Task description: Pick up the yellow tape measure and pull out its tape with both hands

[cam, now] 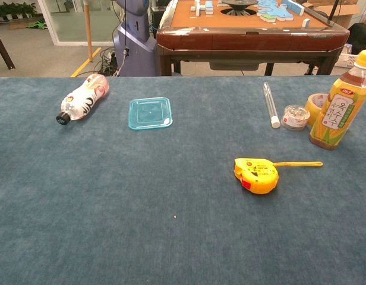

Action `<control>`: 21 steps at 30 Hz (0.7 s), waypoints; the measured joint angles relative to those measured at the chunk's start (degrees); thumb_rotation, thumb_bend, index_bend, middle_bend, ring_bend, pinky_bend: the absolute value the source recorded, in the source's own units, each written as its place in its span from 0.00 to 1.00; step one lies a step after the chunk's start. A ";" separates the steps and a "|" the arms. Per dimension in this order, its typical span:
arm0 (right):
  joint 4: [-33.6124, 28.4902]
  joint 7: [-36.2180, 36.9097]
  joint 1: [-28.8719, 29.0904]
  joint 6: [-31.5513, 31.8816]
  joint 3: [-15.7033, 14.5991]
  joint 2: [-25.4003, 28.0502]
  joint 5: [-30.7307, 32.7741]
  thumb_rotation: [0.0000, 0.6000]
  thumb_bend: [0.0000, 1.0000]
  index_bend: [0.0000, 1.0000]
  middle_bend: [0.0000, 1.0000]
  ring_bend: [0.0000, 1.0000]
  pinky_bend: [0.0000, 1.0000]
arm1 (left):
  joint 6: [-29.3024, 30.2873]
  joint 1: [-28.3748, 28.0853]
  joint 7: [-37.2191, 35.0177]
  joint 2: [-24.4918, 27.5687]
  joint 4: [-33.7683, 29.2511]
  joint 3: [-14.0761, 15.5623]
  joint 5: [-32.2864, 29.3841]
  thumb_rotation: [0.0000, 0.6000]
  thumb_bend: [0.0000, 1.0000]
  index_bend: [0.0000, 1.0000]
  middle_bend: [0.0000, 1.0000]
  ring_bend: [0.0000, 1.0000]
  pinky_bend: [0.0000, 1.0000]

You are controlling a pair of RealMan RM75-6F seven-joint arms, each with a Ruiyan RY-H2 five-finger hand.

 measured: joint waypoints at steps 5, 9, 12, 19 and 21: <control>-0.43 -0.49 0.48 -1.46 0.41 -0.17 0.05 1.00 0.19 0.33 0.41 0.34 0.27 | 0.11 0.19 -0.45 -0.31 0.41 0.17 0.16 1.00 0.14 0.00 0.00 0.00 0.00; -1.19 -1.46 1.83 -3.68 1.17 -0.76 0.38 1.00 0.18 0.33 0.42 0.34 0.27 | 0.09 0.26 -0.57 -0.29 0.46 0.29 0.28 1.00 0.14 0.00 0.00 0.00 0.00; -1.92 -3.30 3.59 -6.42 2.00 -1.77 1.08 1.00 0.16 0.33 0.43 0.34 0.27 | 0.19 0.33 -0.85 -0.16 0.52 0.20 0.23 1.00 0.14 0.00 0.00 0.00 0.00; -2.26 -11.36 9.94 -15.63 4.88 -7.12 7.10 1.00 0.11 0.33 0.42 0.34 0.27 | 0.49 0.88 -1.87 0.35 0.84 0.34 0.06 1.00 0.14 0.00 0.00 0.00 0.00; -1.70 -13.95 12.16 -18.48 5.81 -9.52 9.99 1.00 0.09 0.33 0.40 0.33 0.27 | 0.68 1.17 -2.26 0.54 0.95 0.42 -0.05 1.00 0.14 0.00 0.00 0.00 0.00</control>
